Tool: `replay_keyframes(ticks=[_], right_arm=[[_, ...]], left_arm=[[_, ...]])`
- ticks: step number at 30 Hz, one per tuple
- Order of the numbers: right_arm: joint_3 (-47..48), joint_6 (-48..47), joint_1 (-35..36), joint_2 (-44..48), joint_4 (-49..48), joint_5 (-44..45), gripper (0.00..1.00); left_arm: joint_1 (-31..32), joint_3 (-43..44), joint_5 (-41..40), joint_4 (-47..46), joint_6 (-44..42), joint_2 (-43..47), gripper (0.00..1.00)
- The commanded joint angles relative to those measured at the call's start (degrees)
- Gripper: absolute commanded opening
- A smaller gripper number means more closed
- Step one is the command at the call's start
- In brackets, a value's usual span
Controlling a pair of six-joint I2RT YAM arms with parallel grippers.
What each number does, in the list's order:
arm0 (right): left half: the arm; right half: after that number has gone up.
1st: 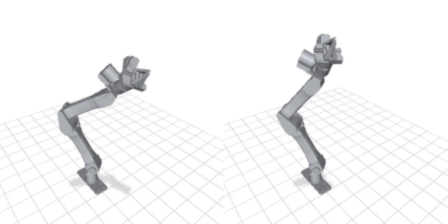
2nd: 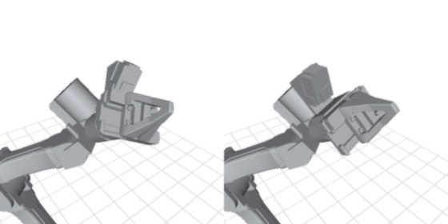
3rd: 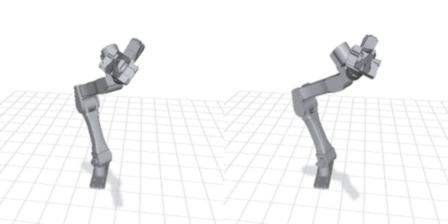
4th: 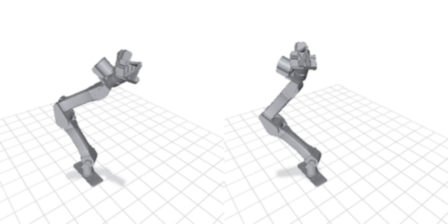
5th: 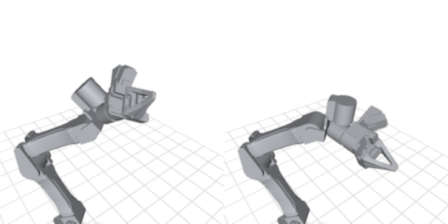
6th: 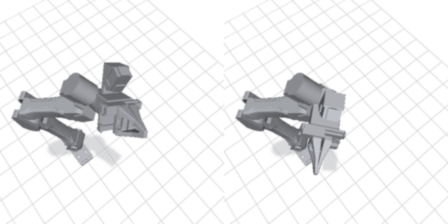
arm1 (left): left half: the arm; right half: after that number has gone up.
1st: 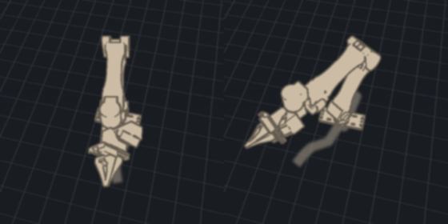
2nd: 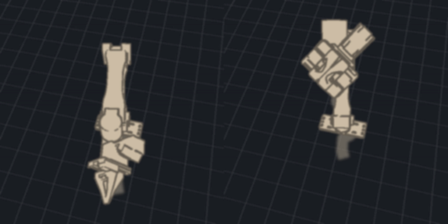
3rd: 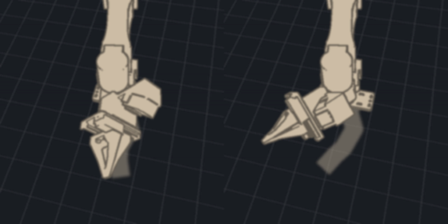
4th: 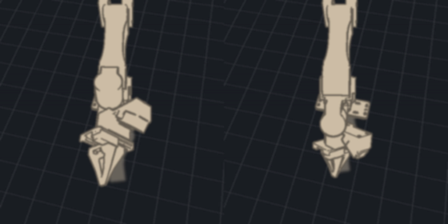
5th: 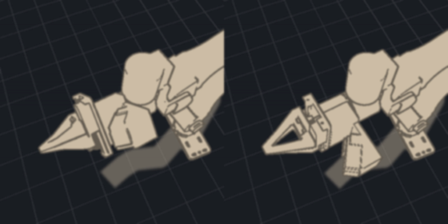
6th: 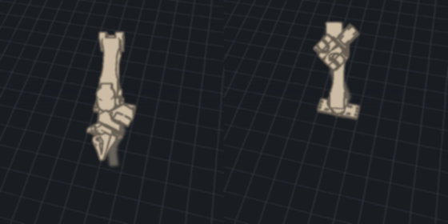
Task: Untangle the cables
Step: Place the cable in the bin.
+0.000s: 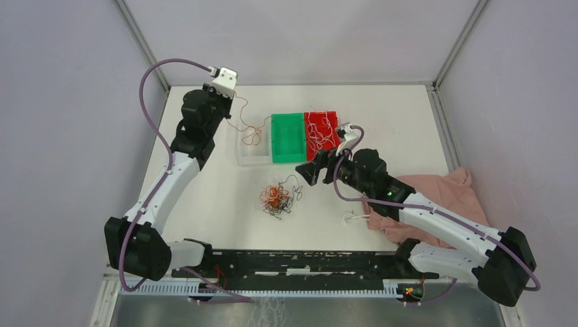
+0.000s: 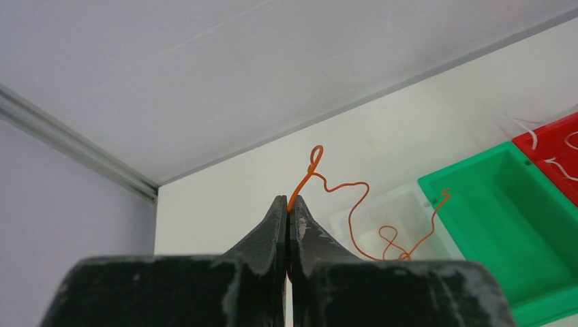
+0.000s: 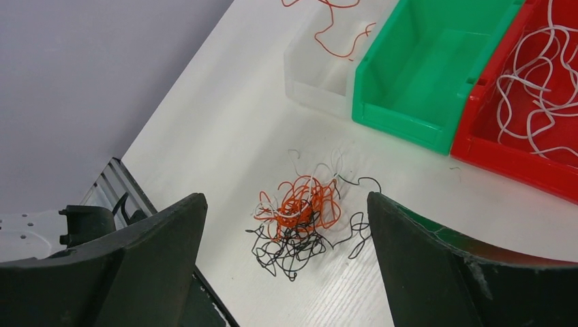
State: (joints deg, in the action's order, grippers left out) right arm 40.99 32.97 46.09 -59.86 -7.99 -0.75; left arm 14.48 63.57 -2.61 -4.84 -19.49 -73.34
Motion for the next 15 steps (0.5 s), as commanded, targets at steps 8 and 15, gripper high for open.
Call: replay_keyframes(ticks=[8,15], right_arm=[[6.2,-0.4,-0.8,-7.5,0.2,4.1,0.93],[19.4,0.3,-1.7,-21.2,4.2,8.6,0.86]], left_arm=[[-1.2,-2.5,-8.6,-1.7,-4.3,5.2,0.03],[-1.3,-3.5,-3.5,6.0,-6.0,6.8,0.03]])
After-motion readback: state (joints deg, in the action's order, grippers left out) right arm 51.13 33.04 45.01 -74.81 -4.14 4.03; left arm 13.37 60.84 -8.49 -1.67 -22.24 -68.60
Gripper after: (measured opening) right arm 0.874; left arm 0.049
